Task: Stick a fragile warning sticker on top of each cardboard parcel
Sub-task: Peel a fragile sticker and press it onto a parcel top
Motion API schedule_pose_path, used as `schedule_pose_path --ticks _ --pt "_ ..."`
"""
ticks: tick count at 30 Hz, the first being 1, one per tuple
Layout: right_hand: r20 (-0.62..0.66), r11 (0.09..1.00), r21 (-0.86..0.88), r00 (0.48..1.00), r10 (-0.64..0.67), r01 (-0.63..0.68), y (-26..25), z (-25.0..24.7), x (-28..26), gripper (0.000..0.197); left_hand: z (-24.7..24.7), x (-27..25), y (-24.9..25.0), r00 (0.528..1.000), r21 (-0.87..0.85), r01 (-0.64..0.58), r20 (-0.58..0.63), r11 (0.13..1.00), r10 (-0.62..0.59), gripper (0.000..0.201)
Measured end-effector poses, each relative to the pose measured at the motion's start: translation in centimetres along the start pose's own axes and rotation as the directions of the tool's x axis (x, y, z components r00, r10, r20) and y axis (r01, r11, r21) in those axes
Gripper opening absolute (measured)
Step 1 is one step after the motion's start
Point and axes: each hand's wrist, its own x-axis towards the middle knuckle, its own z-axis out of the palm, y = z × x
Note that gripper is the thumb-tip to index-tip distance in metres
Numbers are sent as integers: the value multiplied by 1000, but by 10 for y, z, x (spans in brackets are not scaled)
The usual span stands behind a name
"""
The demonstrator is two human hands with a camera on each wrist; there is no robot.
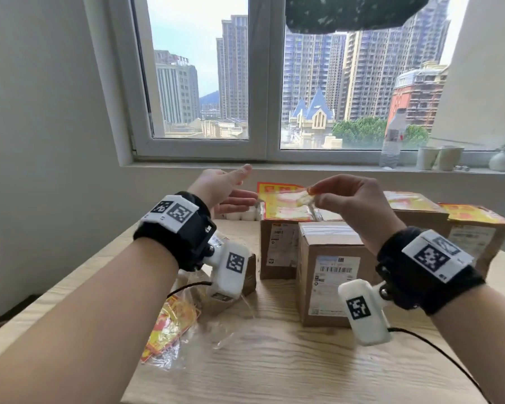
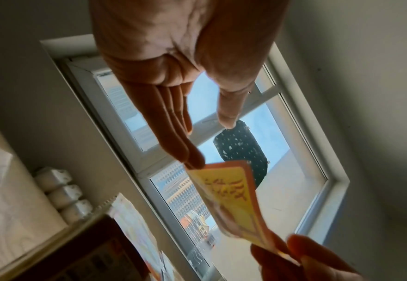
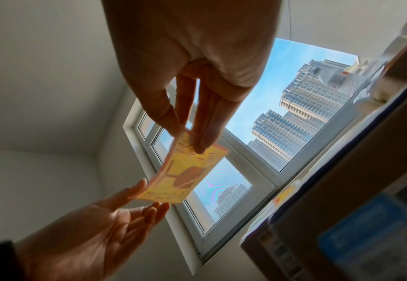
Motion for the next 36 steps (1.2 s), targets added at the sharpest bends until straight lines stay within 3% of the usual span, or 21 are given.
schedule_pose_path --ticks 4,8,12,17,23,29,33,36 --pt "-4 999 -42 999 -32 32 1 -27 -10 28 35 -2 2 1000 44 10 23 999 -12 38" --pt "-47 999 -34 998 -36 34 4 -51 -15 32 66 -1 -5 998 -49 31 57 998 -29 26" --pt "-63 997 -22 996 66 -67 14 -68 -15 30 91 3 -12 998 -31 5 66 1000 -3 21" --pt "-99 971 31 966 238 -236 32 -78 -5 12 110 8 -24 996 10 -13 90 1000 12 26" --pt "-187 944 -25 929 320 -330 54 -73 14 17 116 15 -34 997 153 -40 67 987 30 18" --pt "-205 904 -233 927 314 -358 67 -66 16 15 119 23 -46 998 369 -58 35 928 48 14" --pt "-229 896 -262 925 303 -358 65 -63 17 17 122 27 -49 996 436 -64 -25 898 84 17" --pt "-234 894 -355 952 198 -274 65 -59 17 12 123 27 -49 989 444 -86 -67 892 129 18"
